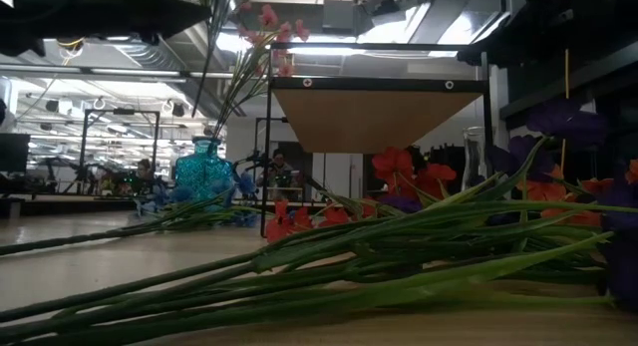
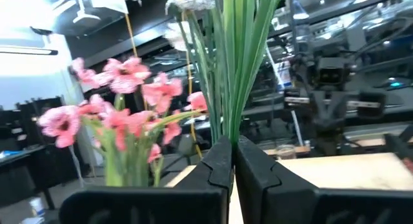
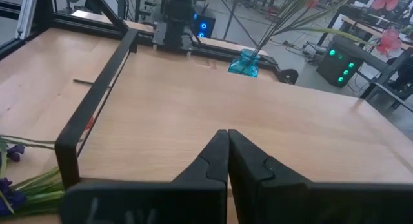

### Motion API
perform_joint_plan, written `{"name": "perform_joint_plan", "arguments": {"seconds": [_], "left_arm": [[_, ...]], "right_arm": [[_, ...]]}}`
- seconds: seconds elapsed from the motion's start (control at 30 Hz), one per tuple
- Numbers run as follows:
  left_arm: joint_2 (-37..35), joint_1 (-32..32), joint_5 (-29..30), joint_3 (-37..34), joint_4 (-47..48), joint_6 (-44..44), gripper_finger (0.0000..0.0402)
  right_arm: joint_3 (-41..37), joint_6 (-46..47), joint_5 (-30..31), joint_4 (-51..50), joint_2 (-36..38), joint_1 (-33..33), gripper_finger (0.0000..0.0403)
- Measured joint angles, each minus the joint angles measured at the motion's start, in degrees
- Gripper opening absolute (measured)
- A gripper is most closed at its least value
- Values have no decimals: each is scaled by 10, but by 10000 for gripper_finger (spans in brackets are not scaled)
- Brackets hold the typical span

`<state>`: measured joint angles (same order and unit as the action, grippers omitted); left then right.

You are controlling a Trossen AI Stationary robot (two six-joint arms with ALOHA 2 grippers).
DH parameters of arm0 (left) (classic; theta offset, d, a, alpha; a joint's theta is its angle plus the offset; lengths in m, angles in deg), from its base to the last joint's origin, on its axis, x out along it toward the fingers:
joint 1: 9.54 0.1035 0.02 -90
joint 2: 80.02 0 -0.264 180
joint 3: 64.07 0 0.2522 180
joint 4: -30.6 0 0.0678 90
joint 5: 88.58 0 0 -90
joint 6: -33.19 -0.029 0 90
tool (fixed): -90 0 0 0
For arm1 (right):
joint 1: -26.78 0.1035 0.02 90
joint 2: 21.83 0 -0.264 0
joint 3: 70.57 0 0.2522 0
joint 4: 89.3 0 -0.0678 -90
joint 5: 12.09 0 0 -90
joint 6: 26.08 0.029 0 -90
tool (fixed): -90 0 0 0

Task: Pick and place flowers into a vace then onto a shelf
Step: Put the white flowers into the blue vase

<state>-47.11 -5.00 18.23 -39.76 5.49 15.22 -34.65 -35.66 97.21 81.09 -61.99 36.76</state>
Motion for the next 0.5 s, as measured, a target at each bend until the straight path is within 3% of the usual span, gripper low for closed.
{"name": "perform_joint_plan", "arguments": {"seconds": [0.17, 0.5], "left_arm": [[2, 55, -59, 0, -13, 6, 3], [31, 136, -99, 0, -18, -2, 3]], "right_arm": [[0, 0, 0, 0, 0, 0, 8], [0, -2, 0, 0, 0, 0, 8]]}}
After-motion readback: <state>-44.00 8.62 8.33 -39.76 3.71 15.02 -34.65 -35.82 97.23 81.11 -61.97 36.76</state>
